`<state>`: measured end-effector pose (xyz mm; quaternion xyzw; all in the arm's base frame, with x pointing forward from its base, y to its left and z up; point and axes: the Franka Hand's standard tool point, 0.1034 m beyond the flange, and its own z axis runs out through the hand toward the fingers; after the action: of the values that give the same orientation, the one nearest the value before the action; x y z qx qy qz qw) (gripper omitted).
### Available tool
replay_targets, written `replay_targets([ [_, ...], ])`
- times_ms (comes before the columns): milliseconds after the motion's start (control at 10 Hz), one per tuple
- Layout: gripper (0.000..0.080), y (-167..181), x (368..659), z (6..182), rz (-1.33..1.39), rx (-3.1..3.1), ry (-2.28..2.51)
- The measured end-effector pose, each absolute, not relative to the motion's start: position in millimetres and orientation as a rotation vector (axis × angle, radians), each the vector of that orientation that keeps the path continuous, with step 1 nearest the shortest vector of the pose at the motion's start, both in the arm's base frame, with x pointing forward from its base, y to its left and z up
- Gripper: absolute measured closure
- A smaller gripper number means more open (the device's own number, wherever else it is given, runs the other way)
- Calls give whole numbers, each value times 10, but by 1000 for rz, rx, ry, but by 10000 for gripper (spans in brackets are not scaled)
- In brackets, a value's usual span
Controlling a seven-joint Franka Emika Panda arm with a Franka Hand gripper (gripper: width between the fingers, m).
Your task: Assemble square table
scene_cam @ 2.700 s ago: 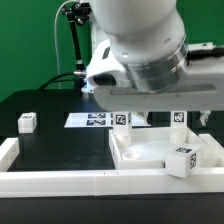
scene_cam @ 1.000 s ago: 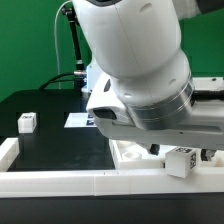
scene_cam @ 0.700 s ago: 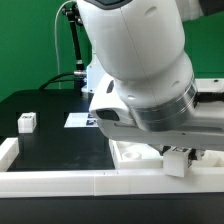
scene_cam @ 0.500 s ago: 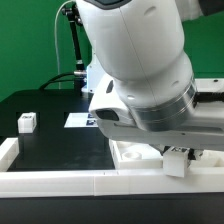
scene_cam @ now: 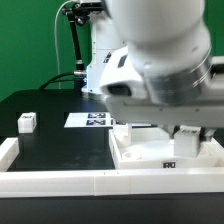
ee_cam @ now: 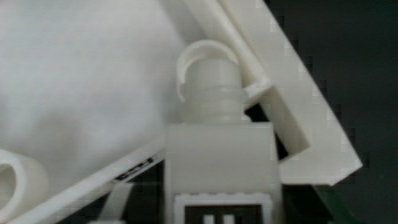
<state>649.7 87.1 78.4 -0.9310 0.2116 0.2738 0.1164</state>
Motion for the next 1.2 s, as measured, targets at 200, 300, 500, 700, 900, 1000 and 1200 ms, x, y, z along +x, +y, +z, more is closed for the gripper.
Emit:
replay_targets([
  [200, 512, 973, 6441, 955, 733, -2772, 555],
  [300, 512, 1000, 6391, 1016, 702, -2781, 527],
  [500, 512, 982, 6360, 976, 717, -2777, 537],
  [700, 512, 979, 6406, 956, 672, -2798, 511],
  [900, 512, 1048, 6428, 968, 546, -2865, 452],
  [1000, 512, 1112, 6469, 1020, 389, -2914, 430],
  [1200, 512, 1213, 6453, 1065, 128, -2947, 437],
])
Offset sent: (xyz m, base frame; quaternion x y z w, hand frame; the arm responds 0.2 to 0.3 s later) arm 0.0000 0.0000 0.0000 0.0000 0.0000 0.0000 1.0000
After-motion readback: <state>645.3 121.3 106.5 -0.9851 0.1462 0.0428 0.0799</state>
